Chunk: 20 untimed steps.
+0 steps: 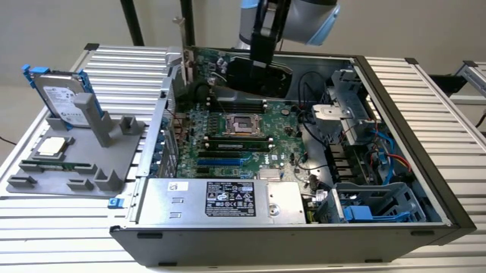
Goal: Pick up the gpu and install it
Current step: 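Insert the gpu into the slot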
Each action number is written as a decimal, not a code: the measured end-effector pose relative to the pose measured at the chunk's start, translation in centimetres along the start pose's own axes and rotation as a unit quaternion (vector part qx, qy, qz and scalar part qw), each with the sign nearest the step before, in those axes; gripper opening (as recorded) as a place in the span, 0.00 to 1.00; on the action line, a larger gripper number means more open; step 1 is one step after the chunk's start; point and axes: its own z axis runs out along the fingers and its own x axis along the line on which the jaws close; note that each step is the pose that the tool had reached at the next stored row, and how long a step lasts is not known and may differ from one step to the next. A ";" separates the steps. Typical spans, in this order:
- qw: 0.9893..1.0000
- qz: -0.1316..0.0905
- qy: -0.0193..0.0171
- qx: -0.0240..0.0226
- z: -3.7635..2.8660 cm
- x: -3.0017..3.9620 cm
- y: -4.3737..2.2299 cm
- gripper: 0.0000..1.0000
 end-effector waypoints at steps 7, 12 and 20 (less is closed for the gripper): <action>1.000 -0.025 0.002 -0.001 -0.02 -0.06 -0.24 0.00; 0.999 -0.043 0.003 -0.001 -0.02 -0.10 -0.37 0.00; 0.997 -0.074 0.005 -0.002 -0.04 -0.16 -0.58 0.00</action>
